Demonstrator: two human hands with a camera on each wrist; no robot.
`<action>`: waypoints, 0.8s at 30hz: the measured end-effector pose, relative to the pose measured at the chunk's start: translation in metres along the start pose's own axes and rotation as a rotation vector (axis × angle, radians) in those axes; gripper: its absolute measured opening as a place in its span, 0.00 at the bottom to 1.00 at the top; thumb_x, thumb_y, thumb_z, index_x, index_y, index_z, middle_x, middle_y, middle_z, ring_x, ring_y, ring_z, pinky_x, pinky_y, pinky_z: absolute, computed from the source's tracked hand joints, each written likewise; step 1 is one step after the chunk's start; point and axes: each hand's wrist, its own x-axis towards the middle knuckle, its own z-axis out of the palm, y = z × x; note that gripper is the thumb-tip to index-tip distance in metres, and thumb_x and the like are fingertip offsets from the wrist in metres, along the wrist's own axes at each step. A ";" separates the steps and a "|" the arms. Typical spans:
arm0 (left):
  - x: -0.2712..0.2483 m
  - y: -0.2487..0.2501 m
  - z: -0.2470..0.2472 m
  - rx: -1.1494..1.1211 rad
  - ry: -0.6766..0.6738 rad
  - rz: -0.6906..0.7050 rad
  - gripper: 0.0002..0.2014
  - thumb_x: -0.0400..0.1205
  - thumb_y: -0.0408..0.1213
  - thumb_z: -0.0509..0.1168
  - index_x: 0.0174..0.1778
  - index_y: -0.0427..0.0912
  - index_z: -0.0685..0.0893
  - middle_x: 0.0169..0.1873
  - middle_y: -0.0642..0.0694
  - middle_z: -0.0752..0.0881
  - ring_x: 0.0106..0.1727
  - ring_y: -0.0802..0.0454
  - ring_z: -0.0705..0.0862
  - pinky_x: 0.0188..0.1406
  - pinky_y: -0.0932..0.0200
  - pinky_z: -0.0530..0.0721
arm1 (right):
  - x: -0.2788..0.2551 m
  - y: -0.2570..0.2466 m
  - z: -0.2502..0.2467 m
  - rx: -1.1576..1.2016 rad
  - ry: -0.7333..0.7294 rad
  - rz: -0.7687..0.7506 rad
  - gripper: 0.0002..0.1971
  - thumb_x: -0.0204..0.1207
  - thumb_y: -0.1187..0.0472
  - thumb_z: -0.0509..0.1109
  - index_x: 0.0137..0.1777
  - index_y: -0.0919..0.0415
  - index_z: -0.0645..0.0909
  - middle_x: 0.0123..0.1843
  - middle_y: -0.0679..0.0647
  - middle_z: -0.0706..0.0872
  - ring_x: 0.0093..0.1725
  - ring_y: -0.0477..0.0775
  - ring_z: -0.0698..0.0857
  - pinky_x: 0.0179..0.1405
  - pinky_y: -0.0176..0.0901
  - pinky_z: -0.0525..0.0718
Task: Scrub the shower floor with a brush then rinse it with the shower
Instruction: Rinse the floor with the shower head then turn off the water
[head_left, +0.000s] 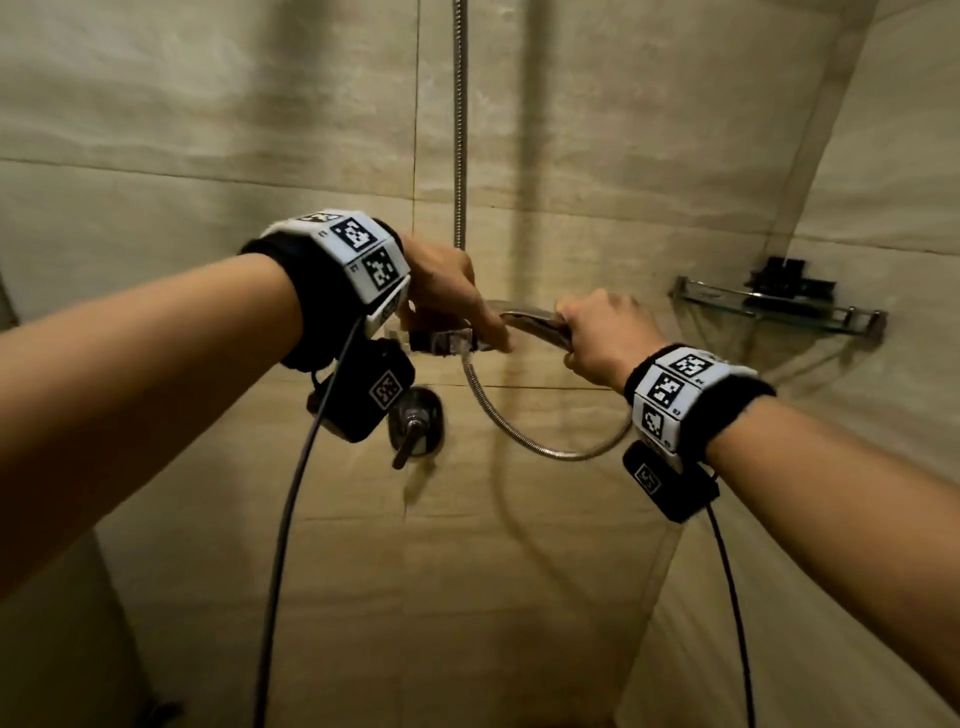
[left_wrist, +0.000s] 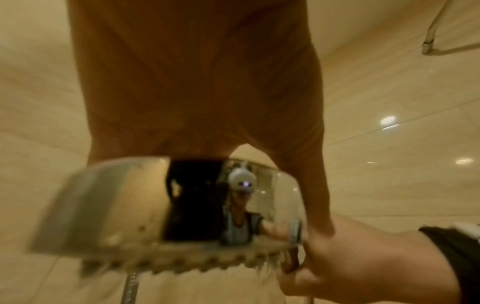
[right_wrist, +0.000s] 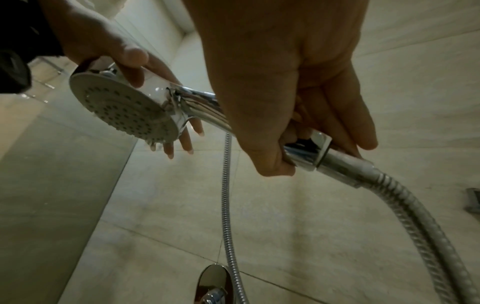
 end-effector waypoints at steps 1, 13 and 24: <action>0.004 -0.006 0.003 -0.016 -0.022 0.009 0.34 0.55 0.62 0.78 0.48 0.38 0.89 0.43 0.38 0.91 0.36 0.47 0.86 0.46 0.50 0.85 | 0.001 -0.005 0.000 -0.030 0.006 -0.004 0.11 0.77 0.61 0.67 0.59 0.54 0.80 0.54 0.60 0.84 0.55 0.64 0.83 0.44 0.47 0.76; 0.082 -0.091 0.076 0.205 0.136 0.281 0.11 0.66 0.40 0.78 0.37 0.44 0.83 0.27 0.50 0.79 0.31 0.52 0.76 0.22 0.64 0.67 | 0.025 -0.108 0.084 0.463 -0.352 0.072 0.04 0.71 0.59 0.73 0.45 0.55 0.83 0.43 0.56 0.87 0.46 0.59 0.84 0.37 0.44 0.75; 0.170 -0.180 0.167 -0.157 -0.055 0.284 0.22 0.67 0.49 0.79 0.55 0.50 0.85 0.48 0.55 0.87 0.51 0.56 0.84 0.52 0.62 0.77 | 0.010 -0.141 0.215 0.494 -0.526 0.316 0.08 0.71 0.53 0.73 0.39 0.50 0.75 0.43 0.55 0.86 0.45 0.60 0.85 0.43 0.46 0.84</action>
